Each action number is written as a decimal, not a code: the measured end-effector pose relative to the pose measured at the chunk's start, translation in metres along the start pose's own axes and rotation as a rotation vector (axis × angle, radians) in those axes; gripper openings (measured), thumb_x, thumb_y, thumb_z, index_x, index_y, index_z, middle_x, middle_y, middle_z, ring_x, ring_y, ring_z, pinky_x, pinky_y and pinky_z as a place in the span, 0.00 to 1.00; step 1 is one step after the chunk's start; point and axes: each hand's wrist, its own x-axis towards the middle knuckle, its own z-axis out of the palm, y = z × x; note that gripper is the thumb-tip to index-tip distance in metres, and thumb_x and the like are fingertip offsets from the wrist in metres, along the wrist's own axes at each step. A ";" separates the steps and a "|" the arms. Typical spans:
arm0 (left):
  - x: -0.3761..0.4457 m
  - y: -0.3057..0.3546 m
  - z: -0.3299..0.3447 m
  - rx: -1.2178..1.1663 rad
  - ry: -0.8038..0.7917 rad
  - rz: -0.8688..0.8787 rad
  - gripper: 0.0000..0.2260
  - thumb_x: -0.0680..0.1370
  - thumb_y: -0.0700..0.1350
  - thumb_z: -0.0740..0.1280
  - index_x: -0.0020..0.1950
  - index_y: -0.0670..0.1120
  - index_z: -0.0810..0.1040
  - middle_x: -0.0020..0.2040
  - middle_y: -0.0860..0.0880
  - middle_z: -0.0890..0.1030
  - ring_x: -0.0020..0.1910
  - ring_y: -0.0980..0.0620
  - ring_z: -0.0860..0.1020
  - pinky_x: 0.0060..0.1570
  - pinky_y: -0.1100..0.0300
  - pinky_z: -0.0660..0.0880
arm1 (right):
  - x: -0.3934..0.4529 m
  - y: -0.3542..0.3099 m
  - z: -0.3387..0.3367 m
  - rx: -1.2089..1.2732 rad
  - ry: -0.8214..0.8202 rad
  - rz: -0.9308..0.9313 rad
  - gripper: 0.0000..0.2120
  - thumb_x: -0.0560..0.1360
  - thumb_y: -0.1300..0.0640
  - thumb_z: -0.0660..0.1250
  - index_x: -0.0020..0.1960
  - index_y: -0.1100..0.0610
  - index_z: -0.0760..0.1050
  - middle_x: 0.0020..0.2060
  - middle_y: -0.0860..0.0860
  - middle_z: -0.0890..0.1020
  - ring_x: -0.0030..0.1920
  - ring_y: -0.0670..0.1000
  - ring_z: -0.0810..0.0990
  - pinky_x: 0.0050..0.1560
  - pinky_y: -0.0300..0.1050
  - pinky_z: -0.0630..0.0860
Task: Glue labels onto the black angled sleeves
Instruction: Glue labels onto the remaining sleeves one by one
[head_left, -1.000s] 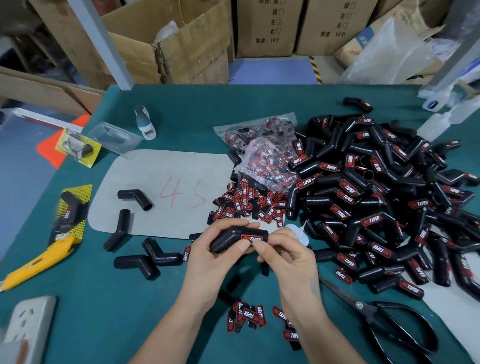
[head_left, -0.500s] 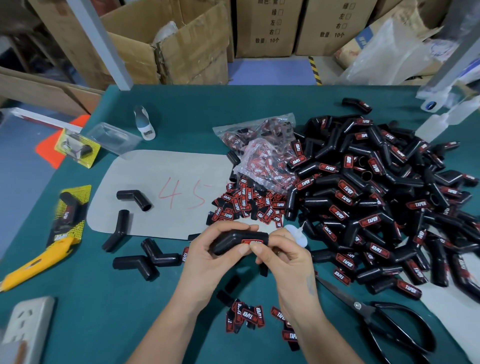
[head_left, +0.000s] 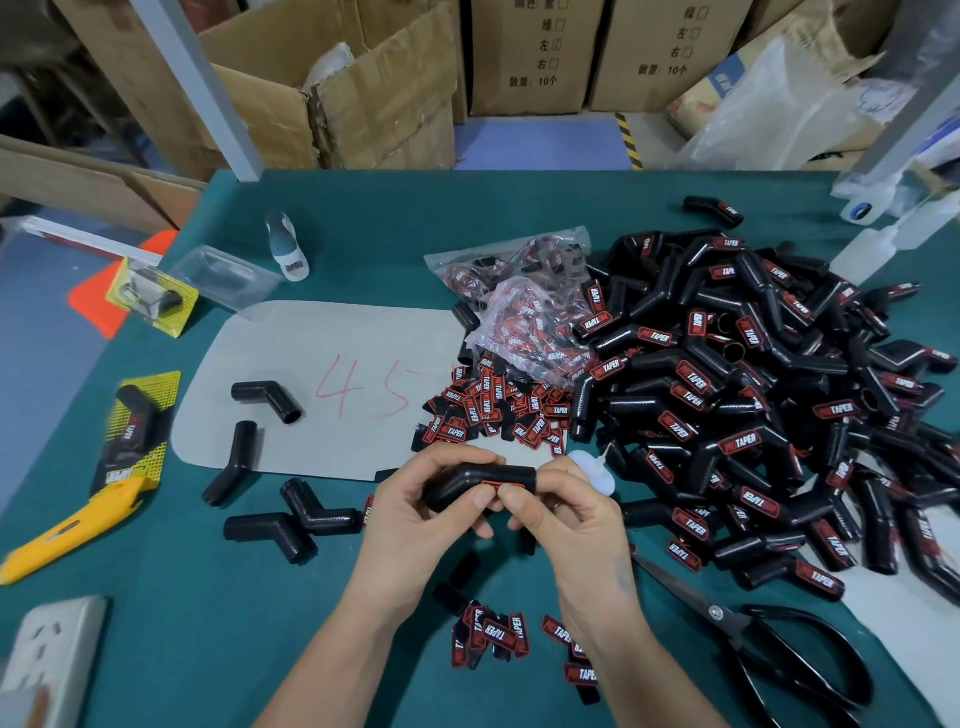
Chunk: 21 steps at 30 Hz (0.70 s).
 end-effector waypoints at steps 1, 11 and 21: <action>0.000 0.000 0.000 0.000 0.000 0.003 0.09 0.73 0.46 0.75 0.53 0.49 0.86 0.49 0.44 0.86 0.41 0.51 0.83 0.36 0.61 0.79 | 0.000 0.000 0.000 0.003 0.004 -0.007 0.17 0.68 0.38 0.80 0.43 0.53 0.87 0.41 0.47 0.80 0.41 0.45 0.79 0.44 0.38 0.77; -0.002 -0.011 0.000 0.032 0.035 0.152 0.09 0.75 0.42 0.74 0.51 0.52 0.79 0.59 0.44 0.82 0.42 0.49 0.82 0.30 0.59 0.77 | 0.002 0.004 -0.001 0.021 -0.012 0.017 0.16 0.70 0.38 0.80 0.43 0.51 0.86 0.41 0.50 0.80 0.42 0.49 0.78 0.46 0.40 0.77; 0.002 -0.014 -0.008 0.376 0.019 0.424 0.06 0.80 0.44 0.72 0.50 0.55 0.87 0.59 0.50 0.81 0.50 0.44 0.82 0.37 0.43 0.81 | -0.001 0.003 0.000 0.062 -0.017 0.026 0.11 0.73 0.45 0.76 0.39 0.52 0.84 0.37 0.45 0.78 0.37 0.45 0.76 0.44 0.44 0.75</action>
